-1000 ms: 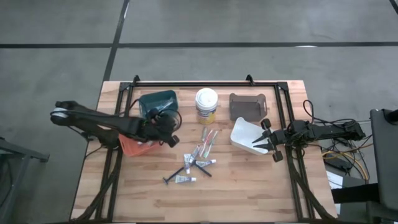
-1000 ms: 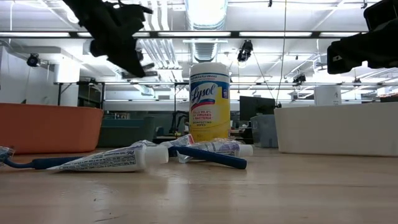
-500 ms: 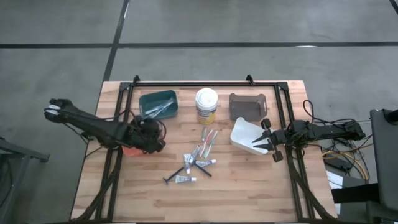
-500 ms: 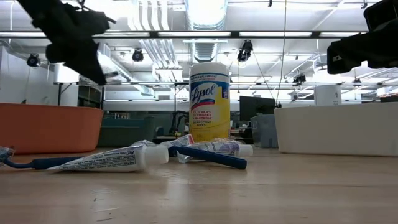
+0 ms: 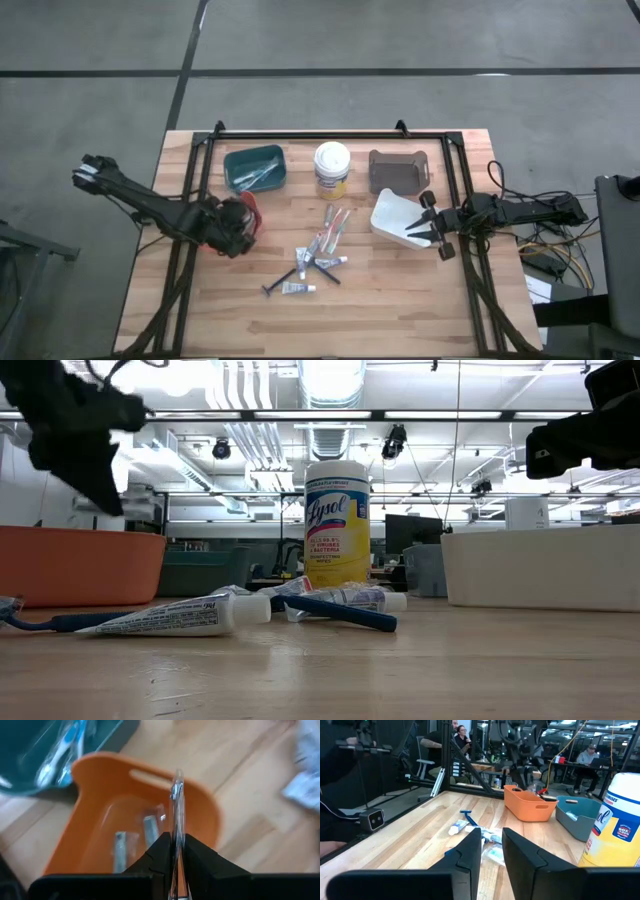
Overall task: Pick & Place Travel size toiletries
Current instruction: Put the left nail cutter into the orange bin
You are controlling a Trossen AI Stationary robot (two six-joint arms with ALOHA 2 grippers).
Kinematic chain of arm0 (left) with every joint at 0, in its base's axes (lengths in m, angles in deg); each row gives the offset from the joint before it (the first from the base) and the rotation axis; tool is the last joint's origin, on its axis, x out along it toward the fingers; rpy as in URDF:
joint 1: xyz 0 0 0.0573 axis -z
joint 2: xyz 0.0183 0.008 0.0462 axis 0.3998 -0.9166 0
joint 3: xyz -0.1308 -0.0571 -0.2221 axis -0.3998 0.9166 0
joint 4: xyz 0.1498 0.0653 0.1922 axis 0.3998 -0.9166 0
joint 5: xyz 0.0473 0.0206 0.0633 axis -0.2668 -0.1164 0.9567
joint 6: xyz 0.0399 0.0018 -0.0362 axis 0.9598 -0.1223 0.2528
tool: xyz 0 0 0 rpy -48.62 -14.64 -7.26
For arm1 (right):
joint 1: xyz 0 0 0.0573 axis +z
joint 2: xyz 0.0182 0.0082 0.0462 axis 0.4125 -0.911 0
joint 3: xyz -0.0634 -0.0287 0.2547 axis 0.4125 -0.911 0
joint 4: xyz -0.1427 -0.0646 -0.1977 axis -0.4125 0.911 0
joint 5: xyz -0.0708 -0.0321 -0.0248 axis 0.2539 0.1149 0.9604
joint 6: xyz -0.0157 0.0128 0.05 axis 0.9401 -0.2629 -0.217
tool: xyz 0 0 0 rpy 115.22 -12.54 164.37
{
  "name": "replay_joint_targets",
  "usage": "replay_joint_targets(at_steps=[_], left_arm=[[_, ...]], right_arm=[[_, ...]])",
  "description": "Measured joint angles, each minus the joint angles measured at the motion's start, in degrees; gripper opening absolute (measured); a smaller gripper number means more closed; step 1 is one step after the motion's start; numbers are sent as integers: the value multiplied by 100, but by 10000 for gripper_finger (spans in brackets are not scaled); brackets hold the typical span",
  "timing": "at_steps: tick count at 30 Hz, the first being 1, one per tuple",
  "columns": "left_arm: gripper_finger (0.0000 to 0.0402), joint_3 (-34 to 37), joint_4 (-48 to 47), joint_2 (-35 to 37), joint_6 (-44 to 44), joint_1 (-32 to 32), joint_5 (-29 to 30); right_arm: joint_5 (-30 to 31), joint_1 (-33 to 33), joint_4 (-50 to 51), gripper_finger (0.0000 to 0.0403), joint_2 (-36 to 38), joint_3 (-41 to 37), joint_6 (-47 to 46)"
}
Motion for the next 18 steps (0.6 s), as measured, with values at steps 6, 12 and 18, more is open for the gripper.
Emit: replay_joint_targets(at_steps=[6,12,18], left_arm=[[44,573,1,0,-551,0,-27],[45,792,112,0,-722,-2,-35],[62,705,195,0,-571,-7,279]], right_arm=[[0,-1,0,82,0,0,0],[-2,0,0,71,0,0,0],[-2,0,0,70,0,0,0]])
